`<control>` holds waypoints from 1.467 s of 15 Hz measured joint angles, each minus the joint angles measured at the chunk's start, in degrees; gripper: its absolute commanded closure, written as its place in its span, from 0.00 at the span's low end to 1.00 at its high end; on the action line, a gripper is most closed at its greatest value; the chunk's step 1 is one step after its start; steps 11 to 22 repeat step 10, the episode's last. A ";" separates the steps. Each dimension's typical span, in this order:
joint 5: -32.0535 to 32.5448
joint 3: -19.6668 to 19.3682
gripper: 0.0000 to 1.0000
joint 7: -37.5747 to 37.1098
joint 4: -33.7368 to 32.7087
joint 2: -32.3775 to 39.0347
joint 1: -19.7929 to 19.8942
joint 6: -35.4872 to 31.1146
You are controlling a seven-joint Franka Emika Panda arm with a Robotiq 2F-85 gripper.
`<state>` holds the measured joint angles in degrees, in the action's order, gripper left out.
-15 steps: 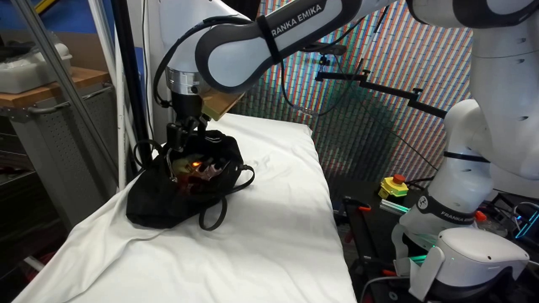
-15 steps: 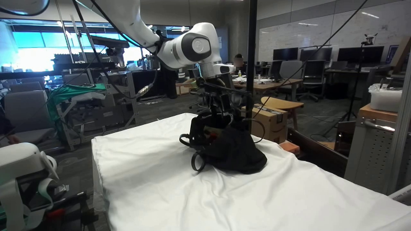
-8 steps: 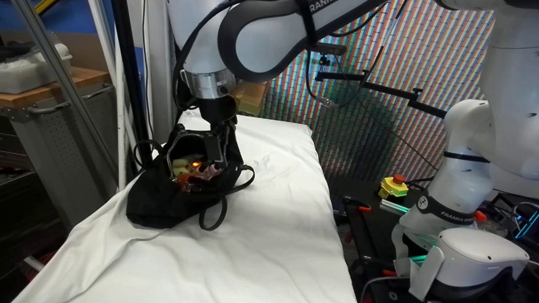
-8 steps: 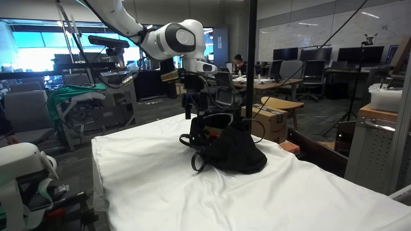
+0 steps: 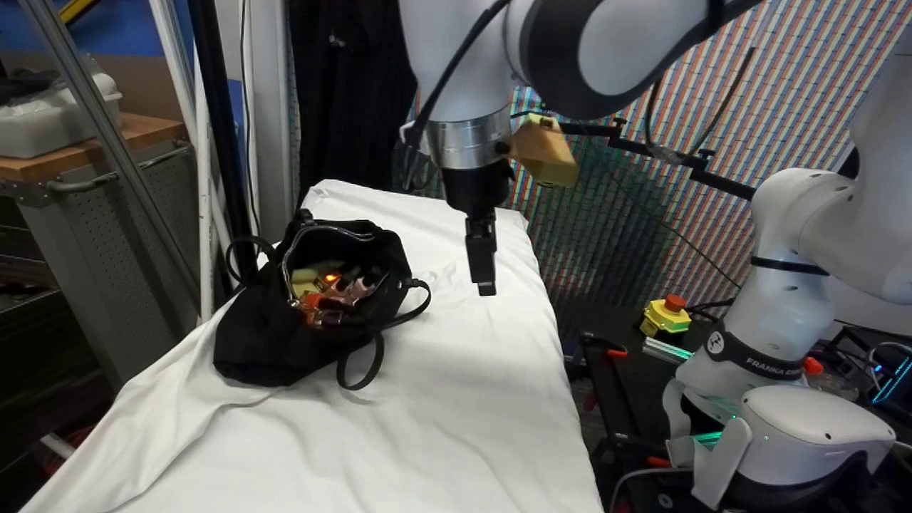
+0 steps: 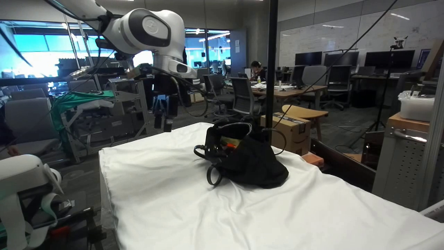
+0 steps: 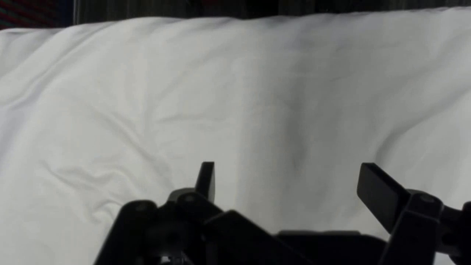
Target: Pick up the nail polish and put them in the bag
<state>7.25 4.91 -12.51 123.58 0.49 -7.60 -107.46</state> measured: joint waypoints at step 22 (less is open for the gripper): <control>-1.25 0.82 0.00 -2.38 29.40 -21.90 0.41 -23.56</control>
